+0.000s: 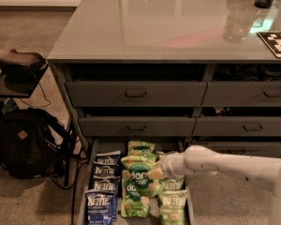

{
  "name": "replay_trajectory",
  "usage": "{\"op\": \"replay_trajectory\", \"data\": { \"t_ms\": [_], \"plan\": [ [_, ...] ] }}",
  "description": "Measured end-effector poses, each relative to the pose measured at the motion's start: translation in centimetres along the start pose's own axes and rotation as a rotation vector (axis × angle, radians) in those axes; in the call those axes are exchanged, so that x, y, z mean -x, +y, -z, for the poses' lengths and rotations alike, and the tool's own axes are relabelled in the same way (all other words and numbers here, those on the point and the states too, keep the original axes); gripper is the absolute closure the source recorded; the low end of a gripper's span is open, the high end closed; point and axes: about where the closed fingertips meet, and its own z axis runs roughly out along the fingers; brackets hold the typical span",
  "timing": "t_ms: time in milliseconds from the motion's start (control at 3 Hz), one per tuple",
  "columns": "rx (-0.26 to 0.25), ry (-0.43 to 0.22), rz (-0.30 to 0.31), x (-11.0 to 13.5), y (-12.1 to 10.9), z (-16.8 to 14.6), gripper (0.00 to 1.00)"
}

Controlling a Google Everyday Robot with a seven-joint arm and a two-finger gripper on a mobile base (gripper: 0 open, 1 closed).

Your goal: Pick green rice chip bag from bottom drawer and place on counter

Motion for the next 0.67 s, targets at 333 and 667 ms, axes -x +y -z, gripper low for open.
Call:
{"op": "replay_trajectory", "data": {
  "t_ms": [333, 667],
  "plan": [
    [0.018, -0.049, 0.05, 5.1, -0.3, 5.3, 1.0],
    [0.058, -0.031, 0.072, 9.2, 0.1, 10.0, 1.0]
  ]
}}
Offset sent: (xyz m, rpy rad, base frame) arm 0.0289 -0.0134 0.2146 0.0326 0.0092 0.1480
